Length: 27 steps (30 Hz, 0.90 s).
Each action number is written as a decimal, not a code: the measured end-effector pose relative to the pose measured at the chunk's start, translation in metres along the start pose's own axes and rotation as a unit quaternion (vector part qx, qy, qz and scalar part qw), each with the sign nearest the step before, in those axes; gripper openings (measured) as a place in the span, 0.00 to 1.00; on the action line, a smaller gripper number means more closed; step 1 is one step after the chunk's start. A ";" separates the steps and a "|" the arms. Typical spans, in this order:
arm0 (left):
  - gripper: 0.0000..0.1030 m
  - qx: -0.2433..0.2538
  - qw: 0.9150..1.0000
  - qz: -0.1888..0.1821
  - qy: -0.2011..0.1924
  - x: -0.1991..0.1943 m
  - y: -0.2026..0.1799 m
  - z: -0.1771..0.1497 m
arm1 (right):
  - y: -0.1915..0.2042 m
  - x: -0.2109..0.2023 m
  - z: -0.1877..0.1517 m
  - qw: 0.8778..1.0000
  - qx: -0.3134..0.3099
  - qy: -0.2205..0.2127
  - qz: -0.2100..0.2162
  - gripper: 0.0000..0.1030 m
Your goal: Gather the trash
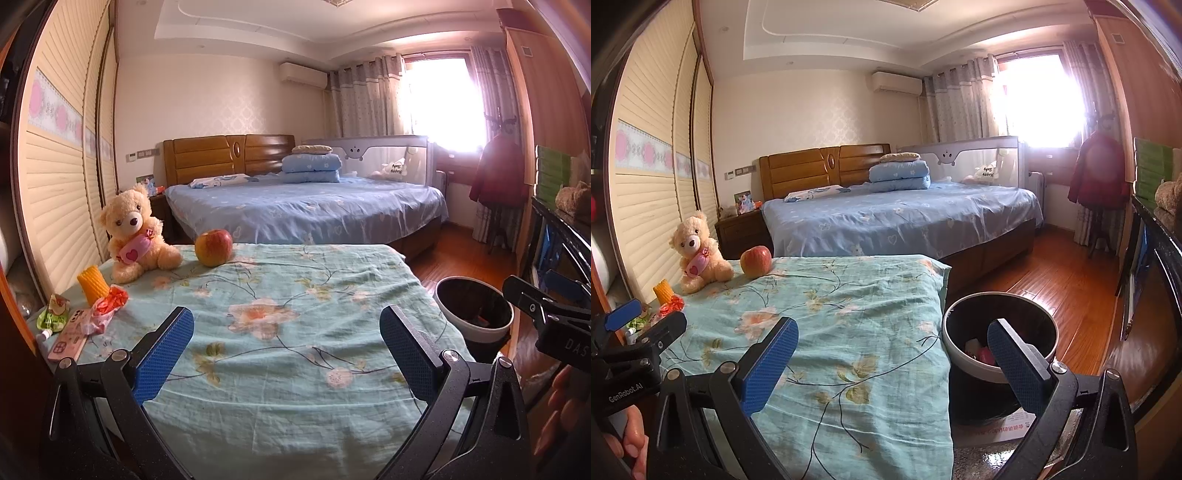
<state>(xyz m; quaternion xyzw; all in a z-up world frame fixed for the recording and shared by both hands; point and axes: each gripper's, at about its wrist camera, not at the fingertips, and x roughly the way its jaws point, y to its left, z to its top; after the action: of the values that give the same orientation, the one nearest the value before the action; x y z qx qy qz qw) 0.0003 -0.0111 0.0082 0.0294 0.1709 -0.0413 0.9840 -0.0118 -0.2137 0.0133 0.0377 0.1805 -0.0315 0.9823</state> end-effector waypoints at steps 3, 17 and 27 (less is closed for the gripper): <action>1.00 0.001 1.000 -0.002 0.001 0.000 0.000 0.000 | 0.001 0.000 -0.001 1.000 0.000 -0.001 0.000 1.00; 1.00 0.002 1.000 -0.005 0.005 0.001 -0.002 0.000 | 0.001 0.000 -0.001 1.000 0.001 -0.001 0.001 1.00; 1.00 0.002 1.000 -0.005 0.008 0.002 -0.001 -0.002 | 0.005 -0.001 -0.003 1.000 0.000 0.003 0.004 1.00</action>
<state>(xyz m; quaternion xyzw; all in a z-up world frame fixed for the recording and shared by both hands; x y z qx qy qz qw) 0.0015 -0.0123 0.0055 0.0309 0.1793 -0.0468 0.9822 -0.0132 -0.2080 0.0115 0.0385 0.1836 -0.0273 0.9819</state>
